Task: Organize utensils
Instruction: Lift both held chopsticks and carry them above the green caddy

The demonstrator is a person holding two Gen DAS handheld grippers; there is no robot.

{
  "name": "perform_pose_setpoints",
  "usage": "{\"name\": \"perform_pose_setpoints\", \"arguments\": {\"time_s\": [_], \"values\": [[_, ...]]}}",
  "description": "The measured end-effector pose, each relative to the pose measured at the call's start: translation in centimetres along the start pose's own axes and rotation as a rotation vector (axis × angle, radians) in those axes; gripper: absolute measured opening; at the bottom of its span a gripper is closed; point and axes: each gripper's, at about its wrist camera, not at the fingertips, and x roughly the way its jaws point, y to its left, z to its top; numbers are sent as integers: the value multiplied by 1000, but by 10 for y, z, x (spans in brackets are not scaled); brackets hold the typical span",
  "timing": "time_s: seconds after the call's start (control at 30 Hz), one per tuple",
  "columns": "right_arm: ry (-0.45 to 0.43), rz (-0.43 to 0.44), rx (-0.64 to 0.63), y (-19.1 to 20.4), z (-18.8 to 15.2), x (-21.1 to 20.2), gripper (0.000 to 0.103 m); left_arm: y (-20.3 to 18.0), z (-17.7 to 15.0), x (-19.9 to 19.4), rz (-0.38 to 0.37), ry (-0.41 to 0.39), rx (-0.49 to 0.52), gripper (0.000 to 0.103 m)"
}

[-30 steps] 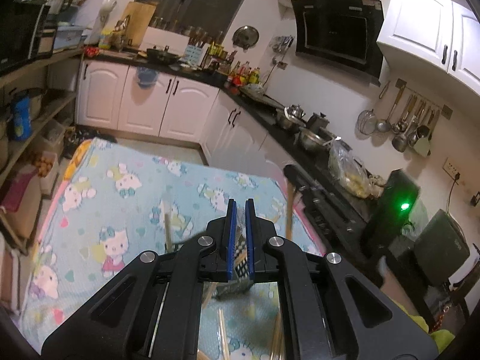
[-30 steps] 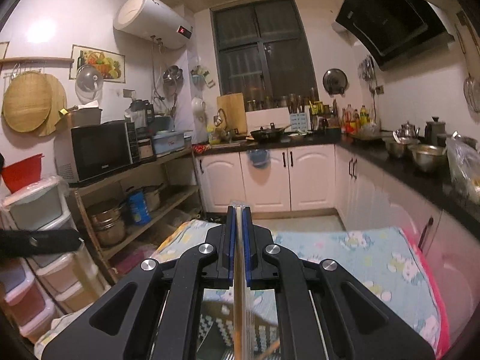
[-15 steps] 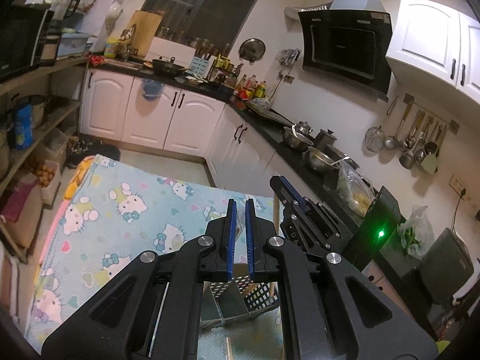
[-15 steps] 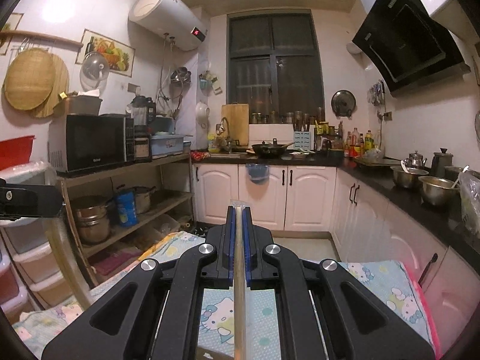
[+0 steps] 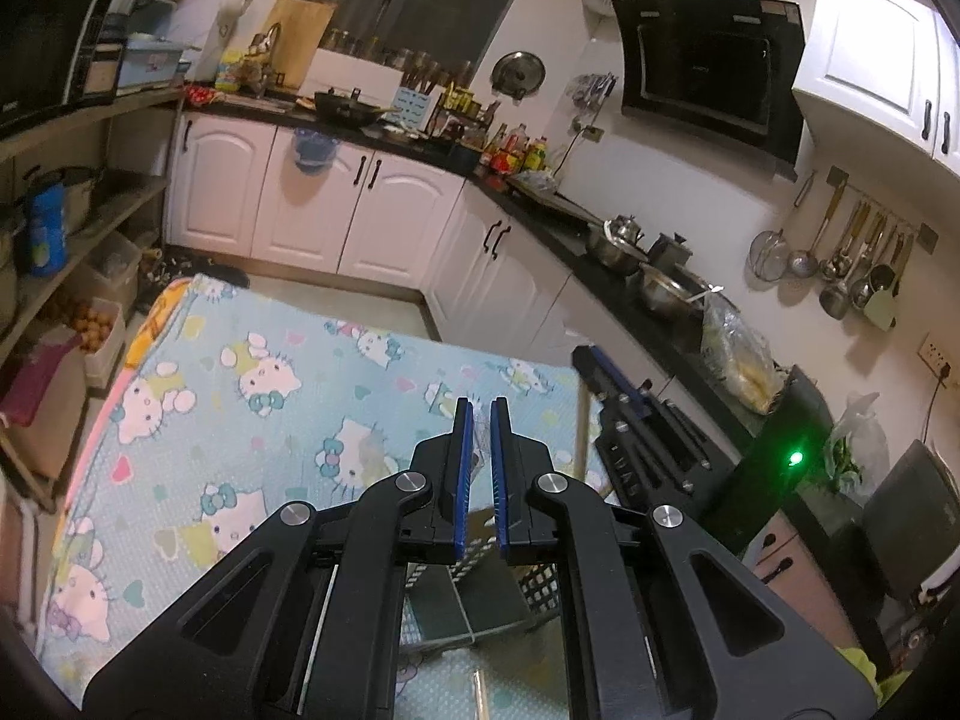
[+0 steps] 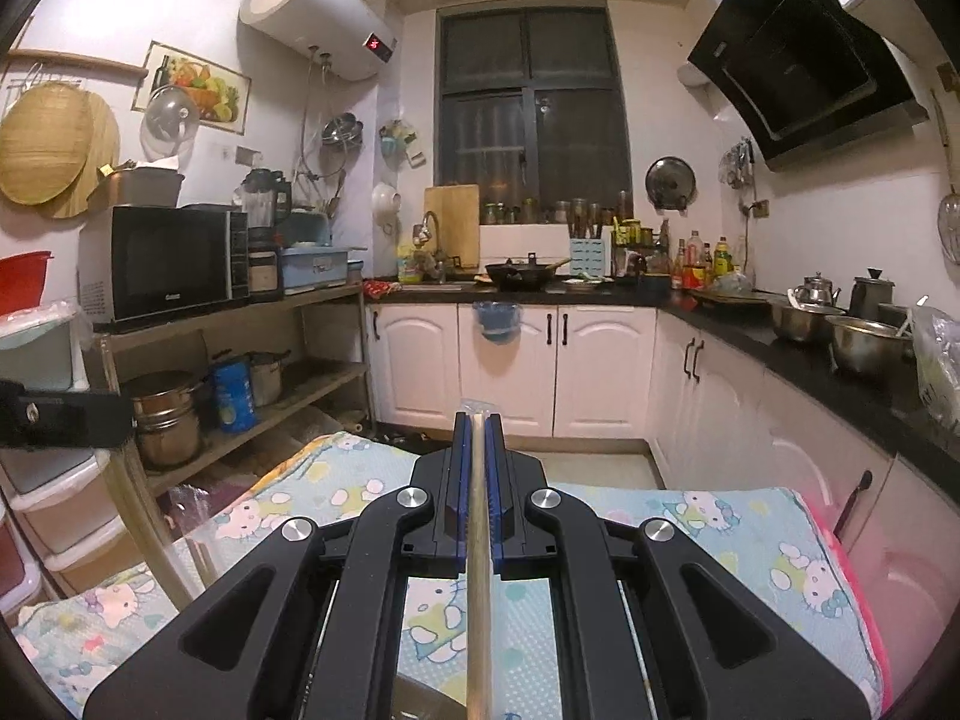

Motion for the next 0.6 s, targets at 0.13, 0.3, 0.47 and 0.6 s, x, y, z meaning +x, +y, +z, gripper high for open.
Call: {"name": "perform_pose_setpoints", "arguments": {"time_s": [0.13, 0.3, 0.47, 0.6], "values": [[-28, -19, -3, -4, -6, -4, 5, 3, -9, 5, 4, 16, -6, 2], [-44, -15, 13, -8, -9, -4, 5, 3, -13, 7, 10, 22, -6, 2], [-36, 1, 10, -10, -20, -8, 5, 6, -16, 11, 13, 33, -9, 2], [-20, 5, 35, -17, -28, -17, 5, 10, -21, 15, 20, 43, -21, 2]]}}
